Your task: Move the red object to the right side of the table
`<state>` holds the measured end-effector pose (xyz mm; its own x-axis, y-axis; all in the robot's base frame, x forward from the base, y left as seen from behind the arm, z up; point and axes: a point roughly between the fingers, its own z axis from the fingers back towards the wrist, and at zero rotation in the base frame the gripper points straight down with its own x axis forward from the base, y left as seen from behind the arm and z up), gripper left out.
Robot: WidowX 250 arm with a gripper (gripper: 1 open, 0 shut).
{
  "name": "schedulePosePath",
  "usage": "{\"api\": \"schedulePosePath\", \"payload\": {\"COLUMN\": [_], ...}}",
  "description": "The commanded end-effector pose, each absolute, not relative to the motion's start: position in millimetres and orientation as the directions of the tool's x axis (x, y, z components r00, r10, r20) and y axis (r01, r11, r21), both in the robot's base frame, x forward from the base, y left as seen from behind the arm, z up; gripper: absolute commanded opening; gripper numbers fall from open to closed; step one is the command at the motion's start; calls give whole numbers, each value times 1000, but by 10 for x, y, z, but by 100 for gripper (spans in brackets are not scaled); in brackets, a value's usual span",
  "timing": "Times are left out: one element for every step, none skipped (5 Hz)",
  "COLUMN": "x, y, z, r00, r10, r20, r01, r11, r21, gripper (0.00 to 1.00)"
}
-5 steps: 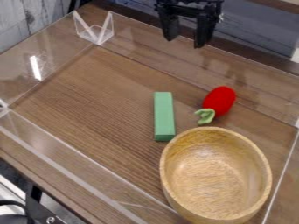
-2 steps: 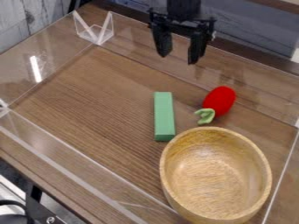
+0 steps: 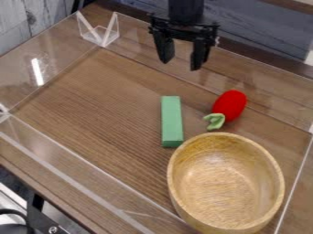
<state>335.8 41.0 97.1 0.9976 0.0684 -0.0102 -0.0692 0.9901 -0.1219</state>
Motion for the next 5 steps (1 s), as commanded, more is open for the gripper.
{"api": "schedulePosePath", "payload": {"x": [3379, 3372, 3374, 3378, 3408], "y": [506, 580, 618, 651, 674], "z": [1390, 1443, 1438, 1425, 1402], "r00": [988, 983, 984, 985, 985], "r10": [85, 99, 74, 51, 29], "r20": [130, 157, 163, 167, 173], "r01": [-73, -85, -60, -38, -18], "r11": [992, 992, 995, 996, 998], "r21": [-100, -93, -85, -76, -67], "gripper": [100, 100, 100, 100, 100]}}
